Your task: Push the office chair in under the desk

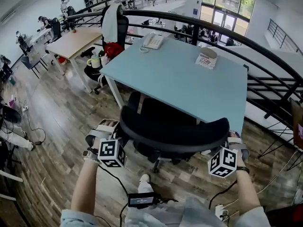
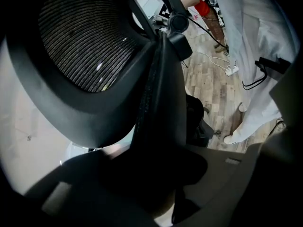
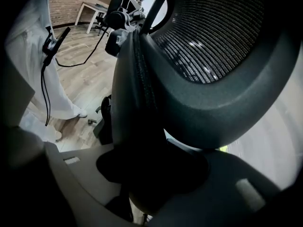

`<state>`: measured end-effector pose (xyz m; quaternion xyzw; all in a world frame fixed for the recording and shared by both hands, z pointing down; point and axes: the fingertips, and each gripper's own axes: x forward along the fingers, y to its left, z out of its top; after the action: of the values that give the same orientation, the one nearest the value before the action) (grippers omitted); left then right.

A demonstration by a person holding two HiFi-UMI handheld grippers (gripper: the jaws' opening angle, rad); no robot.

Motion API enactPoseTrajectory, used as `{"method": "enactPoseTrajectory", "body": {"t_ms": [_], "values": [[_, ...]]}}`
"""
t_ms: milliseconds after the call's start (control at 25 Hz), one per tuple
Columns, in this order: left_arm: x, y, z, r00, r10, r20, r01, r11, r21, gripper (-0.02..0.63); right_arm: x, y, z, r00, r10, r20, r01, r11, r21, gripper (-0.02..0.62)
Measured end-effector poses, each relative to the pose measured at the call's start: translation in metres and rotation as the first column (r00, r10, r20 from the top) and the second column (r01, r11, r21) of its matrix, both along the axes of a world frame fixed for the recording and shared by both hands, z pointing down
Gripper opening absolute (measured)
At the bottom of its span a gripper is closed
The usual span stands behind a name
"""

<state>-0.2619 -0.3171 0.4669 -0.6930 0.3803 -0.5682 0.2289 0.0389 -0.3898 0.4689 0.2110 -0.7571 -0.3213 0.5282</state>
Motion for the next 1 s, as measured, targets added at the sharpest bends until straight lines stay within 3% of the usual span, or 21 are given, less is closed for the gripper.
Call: {"method": "enactPoseTrajectory", "body": {"t_ms": [400, 1000], "values": [[-0.009, -0.054, -0.006, 0.991, 0.132, 0.001, -0.132, 0.991, -0.012, 0.164, -0.003, -0.018, -0.006, 0.992, 0.124, -0.001, -0.124, 0.992, 0.002, 0.192], [-0.041, -0.144, 0.005, 0.954, 0.299, 0.012, -0.299, 0.954, -0.007, 0.163, -0.033, -0.059, 0.003, 0.957, 0.290, 0.007, -0.290, 0.957, 0.009, 0.195]]}}
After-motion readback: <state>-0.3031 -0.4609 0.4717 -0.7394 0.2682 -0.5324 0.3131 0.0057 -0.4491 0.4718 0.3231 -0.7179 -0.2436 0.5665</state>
